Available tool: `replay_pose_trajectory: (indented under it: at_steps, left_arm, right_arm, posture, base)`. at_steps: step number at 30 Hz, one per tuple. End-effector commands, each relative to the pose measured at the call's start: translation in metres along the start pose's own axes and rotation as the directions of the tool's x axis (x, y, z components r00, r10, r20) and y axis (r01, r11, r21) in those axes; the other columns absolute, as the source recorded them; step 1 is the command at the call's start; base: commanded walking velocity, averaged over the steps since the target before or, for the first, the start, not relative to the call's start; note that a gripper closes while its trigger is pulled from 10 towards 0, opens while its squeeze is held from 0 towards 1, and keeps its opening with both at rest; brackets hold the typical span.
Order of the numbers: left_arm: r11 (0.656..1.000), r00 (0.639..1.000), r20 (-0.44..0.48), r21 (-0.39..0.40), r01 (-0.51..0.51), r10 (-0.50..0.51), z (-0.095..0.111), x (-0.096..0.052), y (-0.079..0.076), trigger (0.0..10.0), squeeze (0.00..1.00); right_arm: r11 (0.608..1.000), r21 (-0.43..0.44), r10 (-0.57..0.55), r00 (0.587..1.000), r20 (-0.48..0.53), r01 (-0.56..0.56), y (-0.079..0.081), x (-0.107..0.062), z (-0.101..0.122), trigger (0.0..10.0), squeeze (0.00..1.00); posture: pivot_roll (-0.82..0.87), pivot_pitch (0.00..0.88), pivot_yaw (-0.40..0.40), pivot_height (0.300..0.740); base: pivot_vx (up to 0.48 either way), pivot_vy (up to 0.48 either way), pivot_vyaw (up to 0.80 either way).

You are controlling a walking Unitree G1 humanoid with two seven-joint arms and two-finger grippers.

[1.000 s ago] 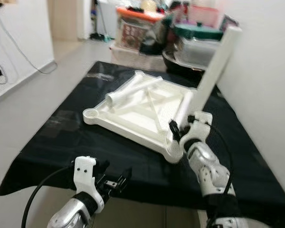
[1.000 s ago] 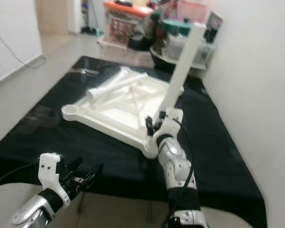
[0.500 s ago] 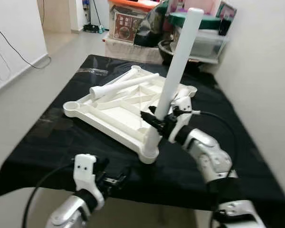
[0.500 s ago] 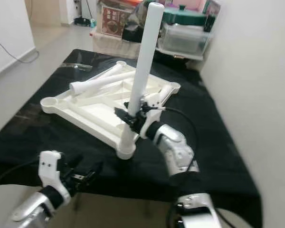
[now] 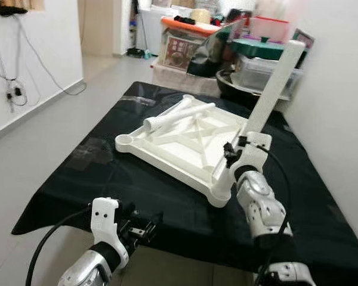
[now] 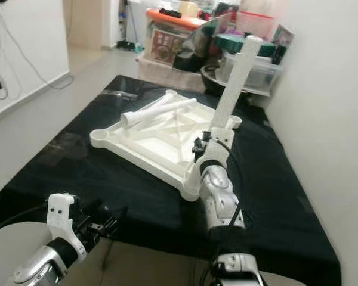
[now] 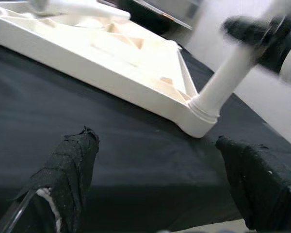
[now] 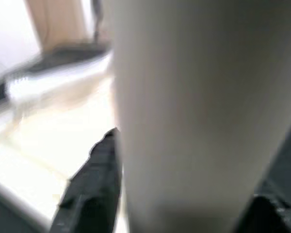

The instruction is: Building children table

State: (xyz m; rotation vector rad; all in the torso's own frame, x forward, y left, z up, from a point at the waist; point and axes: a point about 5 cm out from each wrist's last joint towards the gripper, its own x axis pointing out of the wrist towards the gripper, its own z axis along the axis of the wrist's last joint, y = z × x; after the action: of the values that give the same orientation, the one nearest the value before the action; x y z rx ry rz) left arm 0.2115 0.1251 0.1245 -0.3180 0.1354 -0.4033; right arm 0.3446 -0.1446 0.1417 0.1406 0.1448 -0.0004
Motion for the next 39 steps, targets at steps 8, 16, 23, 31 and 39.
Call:
replay_pose_trajectory:
  at_steps: [8, 16, 23, 31, 39]
  left_arm:
    - [1.000, 1.000, -0.005, -0.006, 0.024, -0.024, -0.002, 0.006, -0.005, 10.0, 0.00]
    - [1.000, 1.000, 0.016, -0.011, 0.024, -0.024, 0.002, 0.009, -0.004, 10.0, 0.00]
    - [1.000, 1.000, 0.020, -0.009, 0.023, -0.023, 0.002, 0.010, -0.005, 10.0, 0.00]
    - [0.999, 0.999, 0.023, -0.032, 0.026, -0.025, 0.000, 0.009, -0.008, 10.0, 0.00]
    - [0.999, 1.000, 0.019, -0.038, 0.026, -0.025, -0.003, 0.009, -0.012, 10.0, 0.00]
  right_arm:
    - [0.886, 0.047, 0.459, 0.887, 0.044, -0.460, 0.030, 0.004, 0.025, 10.0, 0.00]
    - [0.606, -0.183, 0.779, 0.624, -0.057, -0.774, 0.040, -0.011, 0.032, 4.4, 0.00]
    - [0.775, -0.161, 0.603, 0.791, -0.106, -0.612, 0.033, 0.008, 0.019, 0.0, 0.00]
    - [0.988, -0.107, -0.124, 0.985, -0.116, 0.112, -0.015, 0.004, -0.006, 10.0, 0.00]
    - [0.941, -0.035, 0.338, 0.941, 0.012, -0.337, 0.018, -0.008, 0.018, 10.0, 0.87]
  posture:
    - [0.14, 0.000, -0.153, 0.740]
    - [0.14, 0.000, -0.170, 0.740]
    - [0.13, 0.000, -0.171, 0.740]
    - [0.10, 0.000, -0.165, 0.740]
    - [0.08, 0.000, -0.160, 0.740]
  base:
    - [0.000, 0.000, 0.00]
    - [0.000, 0.000, 0.00]
    - [0.000, 0.000, 0.00]
    - [0.000, 0.000, 0.00]
    - [0.000, 0.000, 0.00]
